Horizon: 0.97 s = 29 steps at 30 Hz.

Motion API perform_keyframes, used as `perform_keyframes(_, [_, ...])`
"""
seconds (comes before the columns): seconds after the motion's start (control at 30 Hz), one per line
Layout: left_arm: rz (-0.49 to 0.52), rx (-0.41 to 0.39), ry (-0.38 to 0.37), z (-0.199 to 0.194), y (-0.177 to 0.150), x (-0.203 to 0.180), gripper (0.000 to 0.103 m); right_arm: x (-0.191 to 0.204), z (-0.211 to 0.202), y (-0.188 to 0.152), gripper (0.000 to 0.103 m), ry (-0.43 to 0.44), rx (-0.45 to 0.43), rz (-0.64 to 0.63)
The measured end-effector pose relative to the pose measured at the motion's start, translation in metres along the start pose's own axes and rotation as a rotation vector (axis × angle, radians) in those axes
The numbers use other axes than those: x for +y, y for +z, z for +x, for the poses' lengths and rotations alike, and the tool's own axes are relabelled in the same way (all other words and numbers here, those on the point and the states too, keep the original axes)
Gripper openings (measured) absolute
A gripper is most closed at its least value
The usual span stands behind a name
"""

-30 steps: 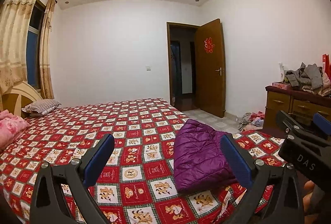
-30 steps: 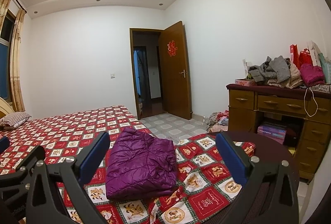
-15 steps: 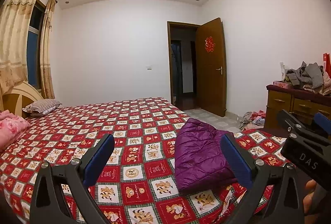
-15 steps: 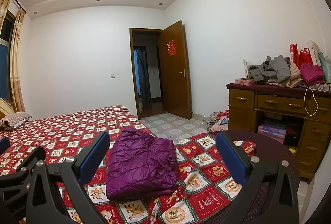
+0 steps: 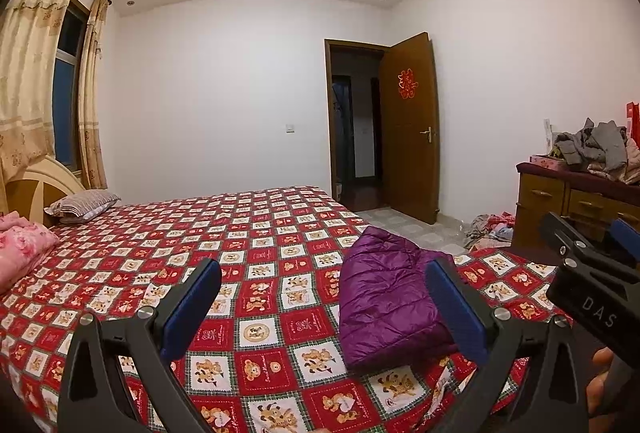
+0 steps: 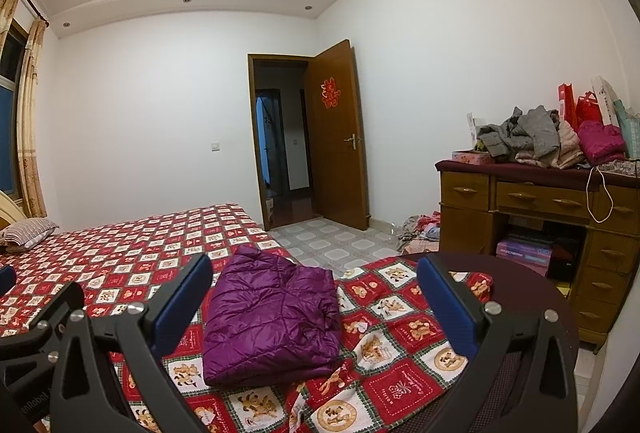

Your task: Fold large clothes

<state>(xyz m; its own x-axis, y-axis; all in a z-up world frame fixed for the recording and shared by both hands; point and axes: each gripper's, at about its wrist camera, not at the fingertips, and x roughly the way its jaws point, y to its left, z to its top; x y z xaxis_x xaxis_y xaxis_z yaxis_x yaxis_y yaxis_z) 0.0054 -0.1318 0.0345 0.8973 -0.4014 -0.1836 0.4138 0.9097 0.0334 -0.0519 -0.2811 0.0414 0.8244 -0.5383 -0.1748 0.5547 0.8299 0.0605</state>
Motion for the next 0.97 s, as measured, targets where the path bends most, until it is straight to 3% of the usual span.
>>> perform_keyframes(0.5, [-0.024, 0.012, 0.058, 0.007, 0.001, 0.005, 0.102, 0.0, -0.001, -0.001, 0.103, -0.004, -0.001, 0.002])
perform_keyframes(0.97, [-0.061, 0.069, 0.041, 0.017, -0.001, 0.014, 0.102, 0.005, -0.006, -0.005, 0.103, -0.006, 0.012, 0.006])
